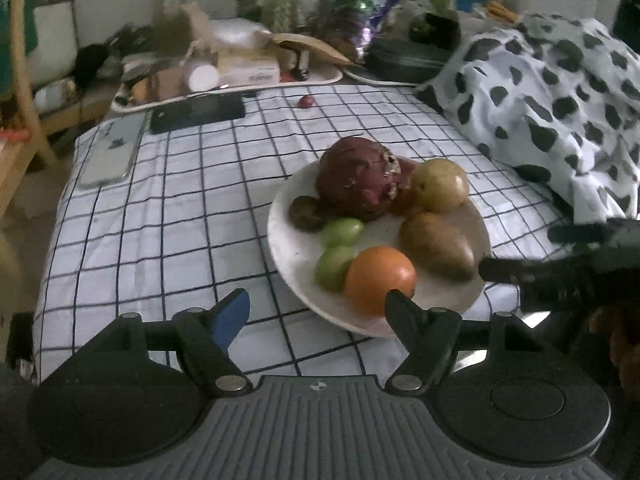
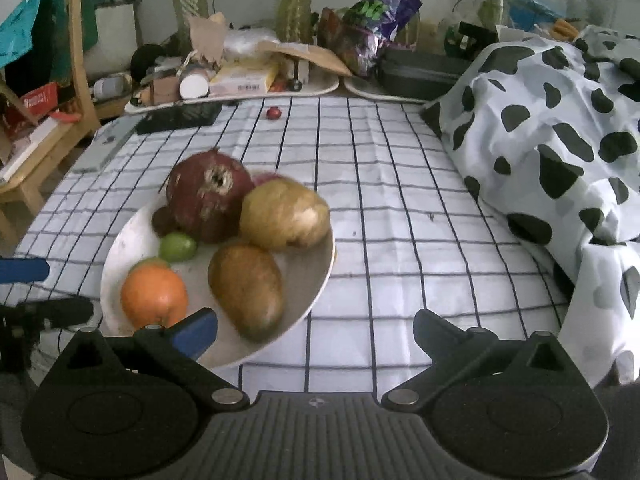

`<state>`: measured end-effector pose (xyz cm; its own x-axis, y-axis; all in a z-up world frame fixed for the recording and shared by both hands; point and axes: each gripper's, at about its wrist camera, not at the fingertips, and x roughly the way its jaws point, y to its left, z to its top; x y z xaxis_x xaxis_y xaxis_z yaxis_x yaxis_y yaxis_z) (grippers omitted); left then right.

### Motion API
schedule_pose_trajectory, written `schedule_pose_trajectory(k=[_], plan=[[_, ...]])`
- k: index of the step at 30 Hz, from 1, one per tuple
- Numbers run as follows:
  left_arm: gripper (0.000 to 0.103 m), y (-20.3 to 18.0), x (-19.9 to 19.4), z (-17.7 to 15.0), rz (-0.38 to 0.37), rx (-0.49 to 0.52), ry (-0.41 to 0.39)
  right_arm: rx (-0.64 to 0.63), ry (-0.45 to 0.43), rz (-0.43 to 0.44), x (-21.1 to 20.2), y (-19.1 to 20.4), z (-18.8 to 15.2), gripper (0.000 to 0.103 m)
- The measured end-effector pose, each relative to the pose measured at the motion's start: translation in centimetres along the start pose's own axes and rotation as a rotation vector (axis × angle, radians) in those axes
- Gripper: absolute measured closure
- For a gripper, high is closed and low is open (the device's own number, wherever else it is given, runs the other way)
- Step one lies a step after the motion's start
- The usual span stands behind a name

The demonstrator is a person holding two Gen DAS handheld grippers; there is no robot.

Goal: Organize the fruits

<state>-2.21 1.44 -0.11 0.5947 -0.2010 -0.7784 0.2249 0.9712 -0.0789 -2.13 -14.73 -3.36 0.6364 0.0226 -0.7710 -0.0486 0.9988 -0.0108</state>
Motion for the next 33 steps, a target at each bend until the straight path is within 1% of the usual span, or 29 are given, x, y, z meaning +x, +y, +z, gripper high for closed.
schedule_pose_trajectory(k=[4,5,6,12,18,33], plan=[[0.028,0.3,0.1,0.1,0.021,-0.014,0.017,-0.02,0.019,-0.019,-0.2,0.7,-0.5,0.0],[0.021,0.3,0.3,0.0,0.03,-0.014,0.023,-0.026,0.021,-0.021,-0.2,0.7,-0.6,0.0],[0.012,0.2,0.4,0.1,0.034,-0.01,0.031,-0.03,0.024,-0.021,-0.2,0.8,-0.7,0.0],[0.0,-0.2,0.8,-0.2,0.04,0.021,0.047,-0.043,0.037,-0.027,0.1,1.0,-0.6,0.0],[0.0,-0.4,1.1,-0.2,0.038,0.034,0.054,-0.051,0.049,-0.029,0.3,1.0,-0.6,0.0],[0.0,-1.2,1.1,-0.2,0.071,0.089,0.054,-0.061,0.056,-0.033,0.5,1.0,-0.7,0.0]])
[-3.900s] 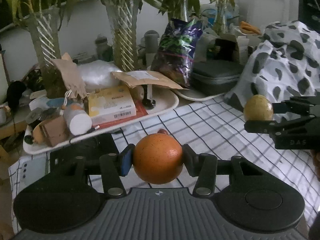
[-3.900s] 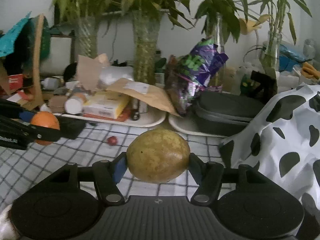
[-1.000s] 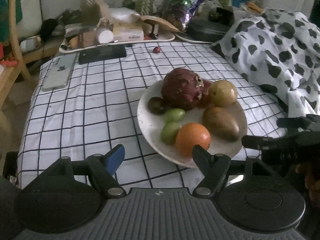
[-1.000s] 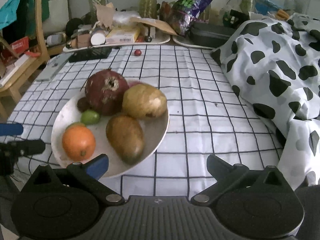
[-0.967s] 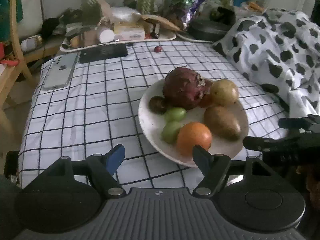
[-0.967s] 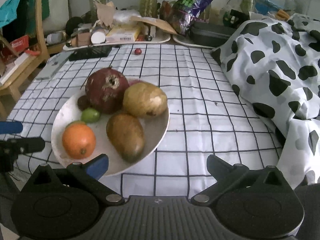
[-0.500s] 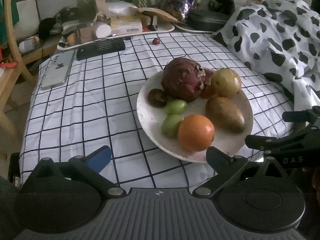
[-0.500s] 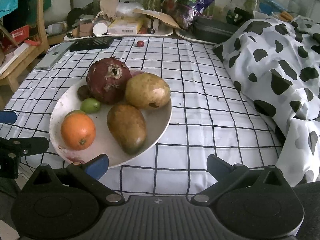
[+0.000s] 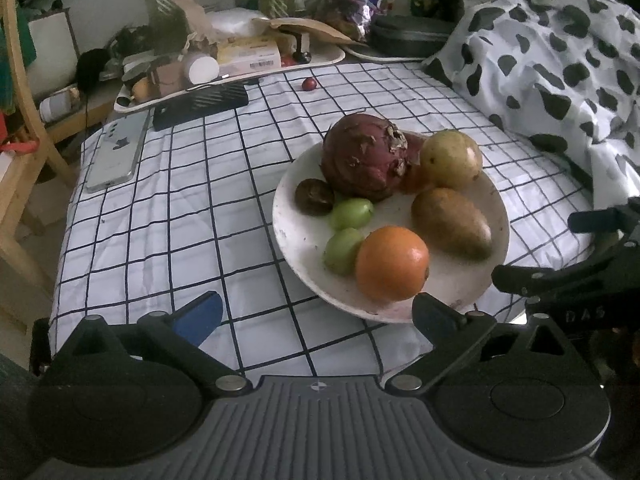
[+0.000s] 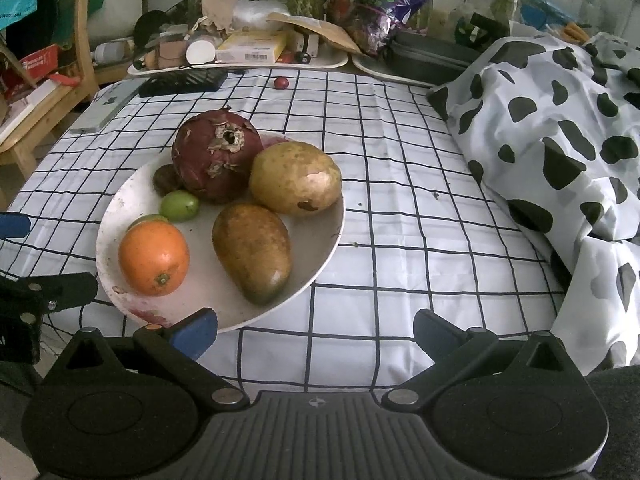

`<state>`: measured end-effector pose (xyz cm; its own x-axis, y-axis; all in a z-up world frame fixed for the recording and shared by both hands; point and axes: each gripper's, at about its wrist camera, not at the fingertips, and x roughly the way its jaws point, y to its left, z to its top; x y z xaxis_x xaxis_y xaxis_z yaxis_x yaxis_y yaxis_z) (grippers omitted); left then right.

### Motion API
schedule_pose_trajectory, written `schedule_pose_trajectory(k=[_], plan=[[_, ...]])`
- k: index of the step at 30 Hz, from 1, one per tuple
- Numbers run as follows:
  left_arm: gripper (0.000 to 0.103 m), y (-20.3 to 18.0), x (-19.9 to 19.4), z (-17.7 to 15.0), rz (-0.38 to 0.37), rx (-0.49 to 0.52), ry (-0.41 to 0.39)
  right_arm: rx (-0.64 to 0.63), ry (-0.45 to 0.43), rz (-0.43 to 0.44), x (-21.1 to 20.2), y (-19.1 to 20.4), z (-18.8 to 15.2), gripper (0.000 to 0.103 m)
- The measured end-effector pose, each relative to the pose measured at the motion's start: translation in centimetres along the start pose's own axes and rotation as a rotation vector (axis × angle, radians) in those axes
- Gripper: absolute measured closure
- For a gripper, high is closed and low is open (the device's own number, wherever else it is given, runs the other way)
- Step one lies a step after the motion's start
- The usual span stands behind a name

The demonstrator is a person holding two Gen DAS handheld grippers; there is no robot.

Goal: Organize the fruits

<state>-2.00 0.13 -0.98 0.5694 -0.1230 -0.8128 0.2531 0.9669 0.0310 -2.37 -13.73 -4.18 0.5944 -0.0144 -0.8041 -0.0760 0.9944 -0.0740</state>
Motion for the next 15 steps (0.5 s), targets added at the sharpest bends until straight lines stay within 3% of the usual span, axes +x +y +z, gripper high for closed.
schedule_pose_trajectory(k=[15], plan=[[0.0,-0.15,-0.03,-0.05,0.004,0.011,0.002,-0.005,0.001,-0.001,0.01,0.14,-0.02,0.0]])
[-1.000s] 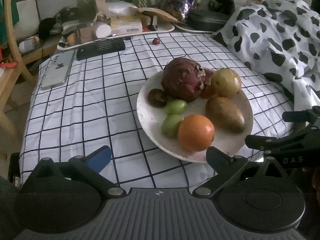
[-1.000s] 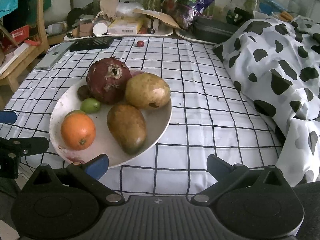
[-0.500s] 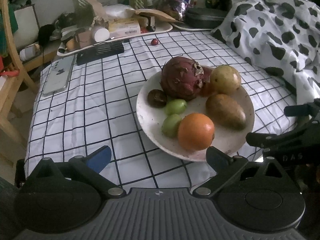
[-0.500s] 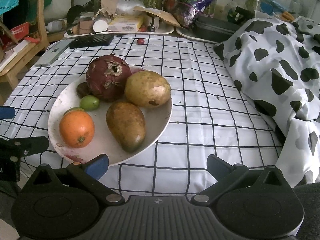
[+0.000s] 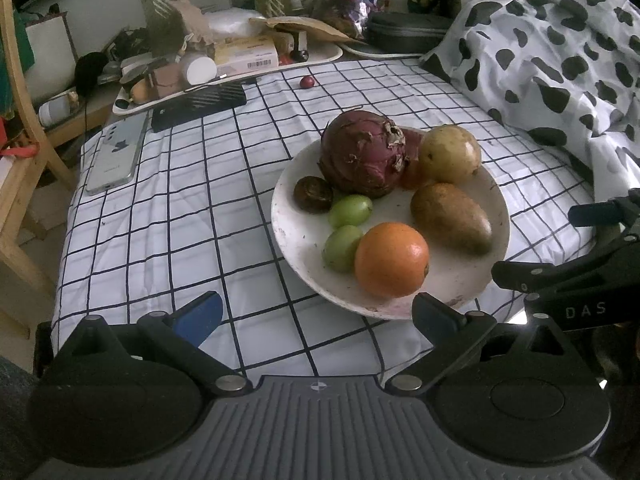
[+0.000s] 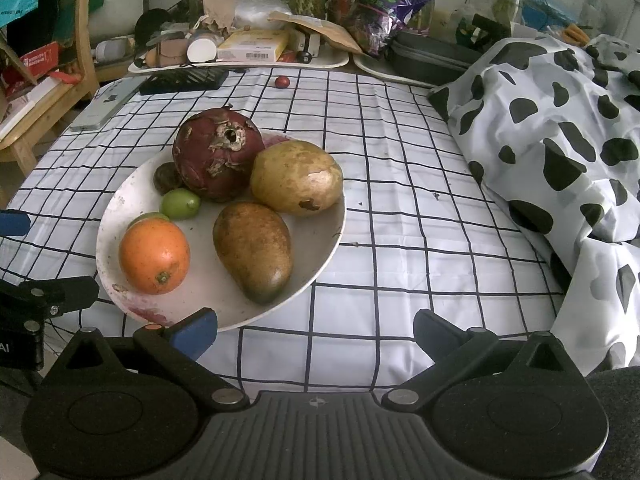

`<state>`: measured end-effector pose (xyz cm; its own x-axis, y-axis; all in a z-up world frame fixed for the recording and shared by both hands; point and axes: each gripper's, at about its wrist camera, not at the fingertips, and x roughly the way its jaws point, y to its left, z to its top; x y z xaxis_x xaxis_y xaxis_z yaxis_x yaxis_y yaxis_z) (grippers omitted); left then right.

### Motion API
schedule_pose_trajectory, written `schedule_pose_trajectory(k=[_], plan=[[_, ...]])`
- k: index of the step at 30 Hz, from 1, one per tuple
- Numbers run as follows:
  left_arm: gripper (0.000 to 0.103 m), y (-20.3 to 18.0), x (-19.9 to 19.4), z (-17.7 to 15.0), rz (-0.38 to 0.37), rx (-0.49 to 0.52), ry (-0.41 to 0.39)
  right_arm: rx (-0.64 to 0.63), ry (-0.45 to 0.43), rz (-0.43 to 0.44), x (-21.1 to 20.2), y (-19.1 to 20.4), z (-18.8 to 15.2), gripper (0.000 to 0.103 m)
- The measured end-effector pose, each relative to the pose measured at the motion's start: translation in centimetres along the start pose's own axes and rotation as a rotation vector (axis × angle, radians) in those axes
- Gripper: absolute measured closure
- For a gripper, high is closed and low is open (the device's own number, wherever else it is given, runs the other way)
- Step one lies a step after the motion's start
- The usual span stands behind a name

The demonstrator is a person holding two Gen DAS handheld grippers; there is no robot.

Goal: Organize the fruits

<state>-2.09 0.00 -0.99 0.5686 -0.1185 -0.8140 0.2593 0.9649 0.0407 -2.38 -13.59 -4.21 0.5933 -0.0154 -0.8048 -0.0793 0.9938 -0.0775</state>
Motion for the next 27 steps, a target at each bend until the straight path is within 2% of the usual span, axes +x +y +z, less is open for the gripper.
schedule_pose_trajectory(k=[27], plan=[[0.0,0.19,0.22,-0.11,0.006,-0.002,0.013,-0.011,0.005,-0.002,0.09,0.11,-0.01,0.0]])
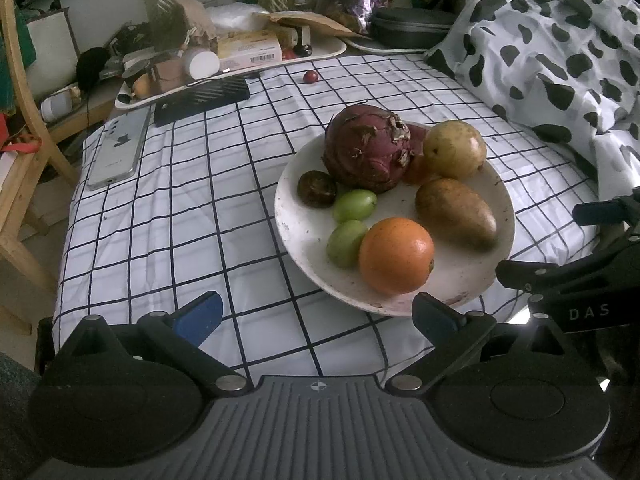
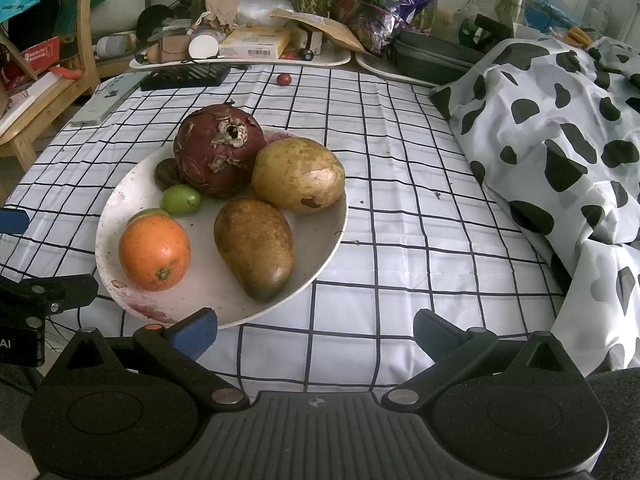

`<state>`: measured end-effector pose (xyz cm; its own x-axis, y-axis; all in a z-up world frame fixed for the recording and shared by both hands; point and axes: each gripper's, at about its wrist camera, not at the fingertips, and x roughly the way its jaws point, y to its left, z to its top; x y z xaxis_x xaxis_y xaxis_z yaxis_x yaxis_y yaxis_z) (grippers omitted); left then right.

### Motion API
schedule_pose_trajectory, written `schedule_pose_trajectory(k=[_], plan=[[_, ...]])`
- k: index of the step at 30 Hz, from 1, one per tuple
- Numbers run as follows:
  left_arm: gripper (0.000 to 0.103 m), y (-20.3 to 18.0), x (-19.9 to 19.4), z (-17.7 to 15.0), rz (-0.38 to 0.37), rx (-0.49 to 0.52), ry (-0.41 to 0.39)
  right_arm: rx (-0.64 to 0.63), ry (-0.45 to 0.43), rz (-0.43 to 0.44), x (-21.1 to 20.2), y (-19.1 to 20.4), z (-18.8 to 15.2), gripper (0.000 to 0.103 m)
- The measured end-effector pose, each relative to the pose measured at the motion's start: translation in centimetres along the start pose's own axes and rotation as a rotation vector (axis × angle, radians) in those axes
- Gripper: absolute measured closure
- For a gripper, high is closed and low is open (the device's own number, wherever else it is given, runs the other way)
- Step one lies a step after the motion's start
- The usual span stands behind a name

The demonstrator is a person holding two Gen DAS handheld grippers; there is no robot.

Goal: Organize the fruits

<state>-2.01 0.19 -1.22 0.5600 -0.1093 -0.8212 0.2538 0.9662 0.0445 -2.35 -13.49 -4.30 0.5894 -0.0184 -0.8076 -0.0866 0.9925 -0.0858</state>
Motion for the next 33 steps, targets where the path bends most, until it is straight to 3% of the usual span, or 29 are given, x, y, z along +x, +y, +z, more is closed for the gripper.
schedule_pose_trajectory(k=[33], plan=[[0.0,0.24,-0.06,0.06,0.007,0.0,0.0,-0.001,0.001,-0.002,0.09,0.13,-0.01,0.0]])
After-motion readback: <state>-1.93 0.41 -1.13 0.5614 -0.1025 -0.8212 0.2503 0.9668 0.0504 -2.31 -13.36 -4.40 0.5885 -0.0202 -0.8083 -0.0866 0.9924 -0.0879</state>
